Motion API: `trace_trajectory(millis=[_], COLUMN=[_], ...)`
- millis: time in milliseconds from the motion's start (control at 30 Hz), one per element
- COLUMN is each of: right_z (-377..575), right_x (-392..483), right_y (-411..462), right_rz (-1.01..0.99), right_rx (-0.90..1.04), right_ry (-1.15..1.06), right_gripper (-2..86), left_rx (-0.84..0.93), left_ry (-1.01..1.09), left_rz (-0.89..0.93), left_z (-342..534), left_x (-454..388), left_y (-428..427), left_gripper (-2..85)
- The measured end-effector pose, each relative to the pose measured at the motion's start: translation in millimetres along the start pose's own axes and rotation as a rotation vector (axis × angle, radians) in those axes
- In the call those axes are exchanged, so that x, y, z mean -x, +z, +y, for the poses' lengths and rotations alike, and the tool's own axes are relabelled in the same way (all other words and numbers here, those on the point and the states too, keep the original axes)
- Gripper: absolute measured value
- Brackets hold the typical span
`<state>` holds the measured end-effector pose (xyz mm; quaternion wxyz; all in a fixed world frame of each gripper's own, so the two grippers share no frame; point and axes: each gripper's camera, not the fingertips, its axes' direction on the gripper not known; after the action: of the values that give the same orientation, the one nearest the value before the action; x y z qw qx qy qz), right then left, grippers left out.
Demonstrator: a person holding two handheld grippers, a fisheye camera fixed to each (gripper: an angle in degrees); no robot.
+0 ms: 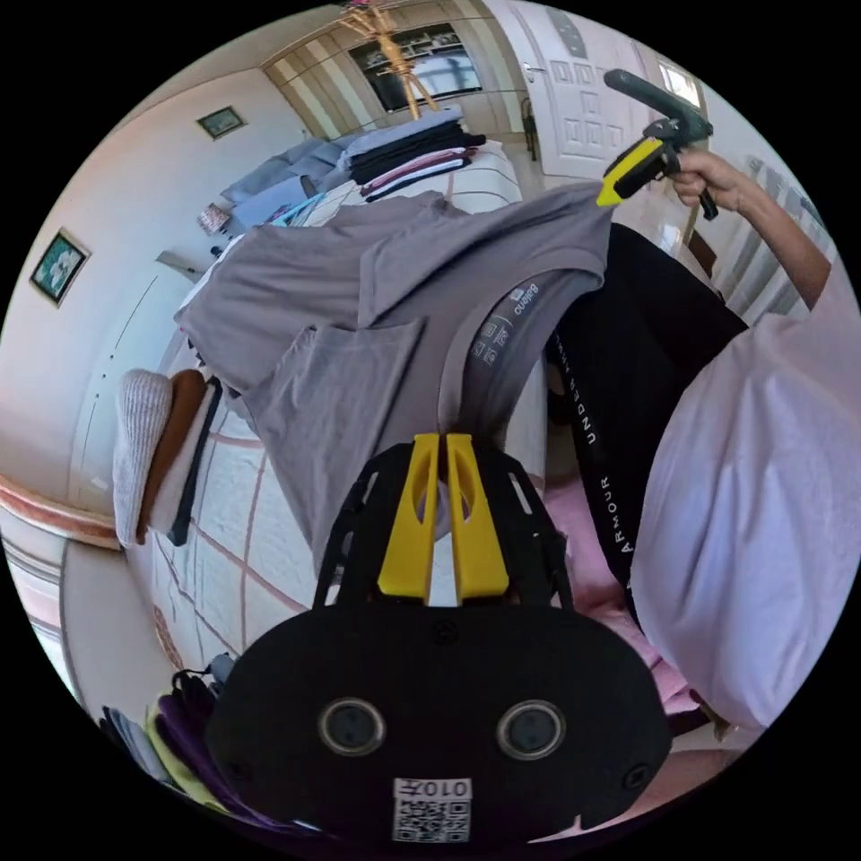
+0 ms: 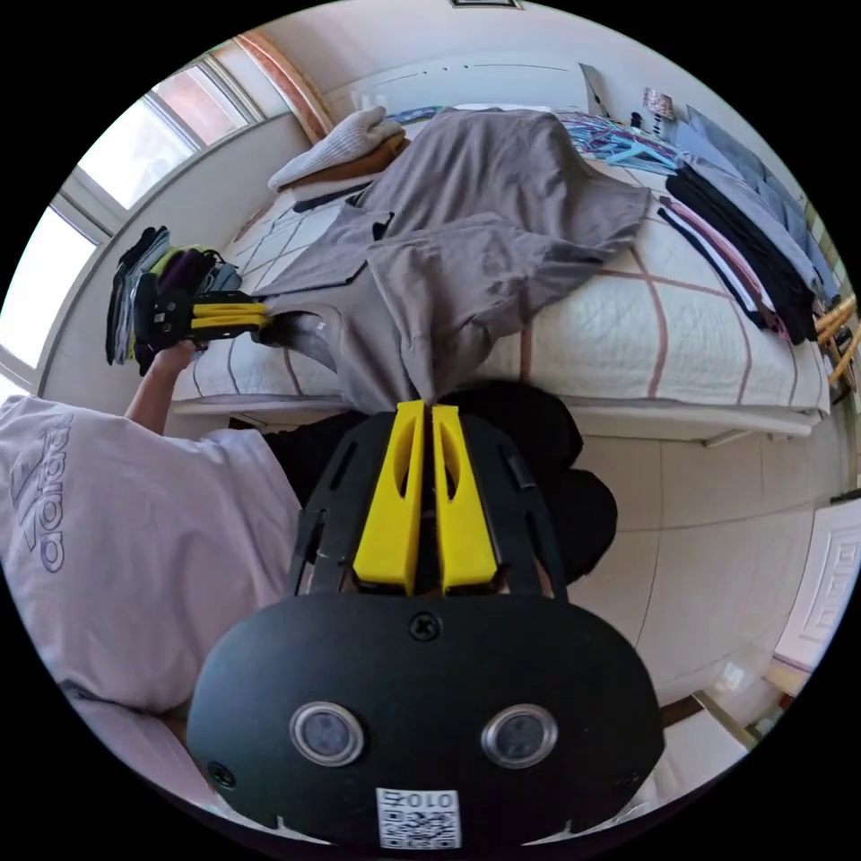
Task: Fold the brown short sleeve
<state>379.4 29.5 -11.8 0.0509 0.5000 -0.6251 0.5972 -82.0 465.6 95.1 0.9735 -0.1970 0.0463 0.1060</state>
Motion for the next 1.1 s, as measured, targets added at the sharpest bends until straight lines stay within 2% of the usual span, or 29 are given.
trace_trajectory(millis=[200, 333, 467, 567, 667, 700, 733, 833, 933, 1100], right_z=[16.6, 22.5, 21.1, 20.4, 26.8, 27.3, 26.8, 14.7, -9.2, -23.4], right_x=[8.9, 20.4, -1.6, 3.0, 1.9, -0.3, -6.0, -24.7, -40.1, -59.2], right_y=[-9.6, -5.3, 31.5, 48.3, 43.0, 38.9, 29.6, 6.7, 2.1, 35.1], right_rz=[0.1, 0.217, 0.138, 0.164, 0.166, 0.156, 0.135, 0.156, 0.163, 0.13], right_rx=[0.088, 0.204, 0.247, 0.325, 0.315, 0.29, 0.226, 0.038, -0.057, 0.046], right_ry=[0.056, 0.077, 0.087, 0.04, 0.006, 0.012, 0.025, 0.089, 0.12, 0.166], right_gripper=[3.4, 3.4, 3.5, 3.8, 4.2, 4.3, 4.5, 6.1, 8.5, 10.9], left_rx=[0.069, 0.111, 0.152, 0.172, 0.07, 0.027, -0.012, -0.014, 0.045, 0.015], left_ry=[0.156, 0.186, 0.162, 0.145, -0.049, -0.17, -0.305, -0.537, -0.611, -0.695], left_rz=[0.03, 0.136, 0.171, 0.313, 0.368, 0.351, 0.319, 0.226, 0.2, 0.237], left_z=[-23.3, -35.4, -51.1, -53.4, -31.6, -17.1, -0.5, 30.7, 39.7, 53.2], left_x=[-20.3, -24.8, -22.8, 1.9, 61.1, 92.2, 124.3, 186.6, 223.1, 265.9], left_y=[-42.4, -48.8, -31.6, -40.9, -78.4, -92.9, -103.6, -108.4, -99.3, -111.8], left_gripper=[-0.1, 0.3, 1.4, 2.8, 4.9, 5.9, 6.9, 9.2, 10.7, 11.8])
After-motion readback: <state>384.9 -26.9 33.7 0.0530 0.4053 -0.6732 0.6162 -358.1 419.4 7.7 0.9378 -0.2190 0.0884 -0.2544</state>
